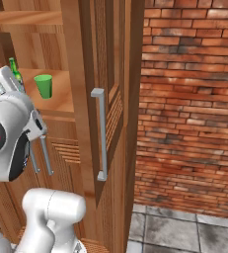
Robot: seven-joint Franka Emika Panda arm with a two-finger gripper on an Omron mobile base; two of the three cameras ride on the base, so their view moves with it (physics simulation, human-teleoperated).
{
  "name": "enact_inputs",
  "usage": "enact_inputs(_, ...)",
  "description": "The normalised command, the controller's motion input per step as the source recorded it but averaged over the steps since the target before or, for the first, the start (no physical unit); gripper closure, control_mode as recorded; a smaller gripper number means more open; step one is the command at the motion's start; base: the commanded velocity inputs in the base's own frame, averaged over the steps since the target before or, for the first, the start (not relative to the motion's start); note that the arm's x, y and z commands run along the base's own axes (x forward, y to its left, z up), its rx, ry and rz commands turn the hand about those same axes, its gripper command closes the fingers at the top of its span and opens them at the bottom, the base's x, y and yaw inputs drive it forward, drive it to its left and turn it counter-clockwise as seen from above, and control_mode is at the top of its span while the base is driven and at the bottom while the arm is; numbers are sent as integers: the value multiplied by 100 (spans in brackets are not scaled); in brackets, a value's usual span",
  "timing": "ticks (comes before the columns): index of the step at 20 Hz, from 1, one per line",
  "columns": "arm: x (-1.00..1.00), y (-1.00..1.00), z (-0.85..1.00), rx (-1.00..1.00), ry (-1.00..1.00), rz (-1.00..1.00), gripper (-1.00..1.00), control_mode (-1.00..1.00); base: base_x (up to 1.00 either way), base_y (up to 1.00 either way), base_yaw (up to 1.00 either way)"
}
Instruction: Open the cabinet directly in front. Then move the beer and the cup to the dining counter with the jar on it.
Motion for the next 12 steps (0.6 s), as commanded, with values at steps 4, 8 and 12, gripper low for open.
enact_inputs(4, 66, 0, -4, 1, 0, 8, -100, -100, 0, 0, 0)
enact_inputs(8, 70, 0, -5, 0, -1, 25, -100, -100, 0, 0, 0)
enact_inputs(12, 79, 1, -10, 0, -5, 36, -100, -100, 0, 0, 0)
